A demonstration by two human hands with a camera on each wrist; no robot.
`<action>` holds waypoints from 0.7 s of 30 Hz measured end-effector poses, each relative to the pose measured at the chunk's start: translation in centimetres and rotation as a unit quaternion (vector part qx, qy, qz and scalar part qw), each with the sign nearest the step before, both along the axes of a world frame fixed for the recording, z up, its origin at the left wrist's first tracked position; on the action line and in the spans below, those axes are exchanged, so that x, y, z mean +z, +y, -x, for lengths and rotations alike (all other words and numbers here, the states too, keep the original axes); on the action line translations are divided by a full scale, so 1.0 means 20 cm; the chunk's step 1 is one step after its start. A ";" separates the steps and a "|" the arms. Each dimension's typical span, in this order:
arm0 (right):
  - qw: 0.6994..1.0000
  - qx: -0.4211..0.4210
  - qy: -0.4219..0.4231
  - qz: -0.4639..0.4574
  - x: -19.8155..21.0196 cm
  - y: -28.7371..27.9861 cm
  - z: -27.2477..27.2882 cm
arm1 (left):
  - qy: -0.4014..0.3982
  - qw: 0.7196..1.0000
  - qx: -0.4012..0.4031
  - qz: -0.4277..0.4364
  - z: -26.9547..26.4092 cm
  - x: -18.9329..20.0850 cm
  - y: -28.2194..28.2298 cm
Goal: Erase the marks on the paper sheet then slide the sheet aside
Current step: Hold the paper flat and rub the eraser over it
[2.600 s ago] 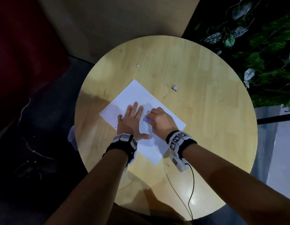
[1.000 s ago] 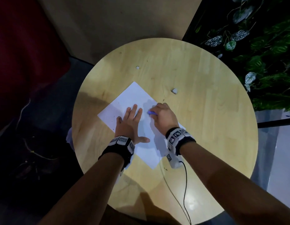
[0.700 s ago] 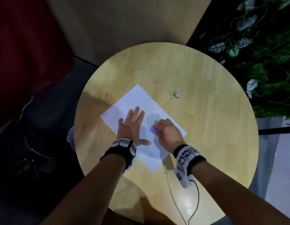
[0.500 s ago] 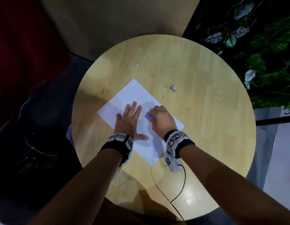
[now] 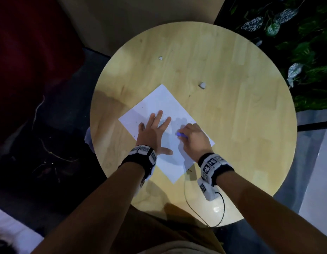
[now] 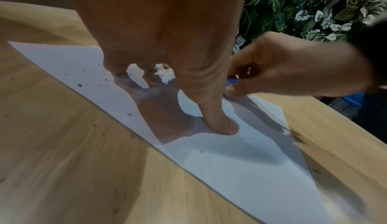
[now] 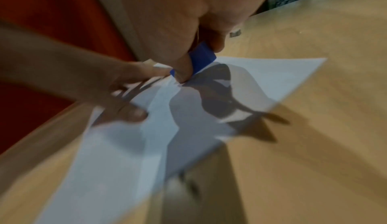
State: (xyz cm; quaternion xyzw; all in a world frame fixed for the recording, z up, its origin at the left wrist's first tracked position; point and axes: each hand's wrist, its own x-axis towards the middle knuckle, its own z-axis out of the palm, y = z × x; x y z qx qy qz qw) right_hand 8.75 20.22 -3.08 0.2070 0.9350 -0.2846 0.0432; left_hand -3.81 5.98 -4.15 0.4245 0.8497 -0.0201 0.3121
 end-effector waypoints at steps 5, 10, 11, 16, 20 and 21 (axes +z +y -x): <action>0.994 0.107 0.000 0.012 0.05 -0.03 -0.15 | -0.012 1.000 0.010 -0.020 0.00 -0.01 -0.01; 0.999 -0.026 0.023 -0.003 -0.01 0.14 0.30 | -0.014 1.000 0.002 -0.015 0.01 0.00 0.00; 1.000 -0.020 0.012 -0.008 -0.01 0.16 0.33 | -0.011 1.000 -0.007 -0.013 0.02 0.01 -0.01; 0.999 0.029 0.020 -0.019 0.00 0.11 0.03 | -0.012 0.998 -0.064 0.015 0.11 0.04 -0.01; 0.999 0.035 0.011 0.038 0.00 0.09 -0.21 | -0.047 0.998 -0.034 -0.001 0.10 0.06 0.08; 0.999 0.011 0.017 0.041 -0.01 0.10 -0.21 | -0.054 0.998 -0.009 -0.018 0.08 0.05 0.11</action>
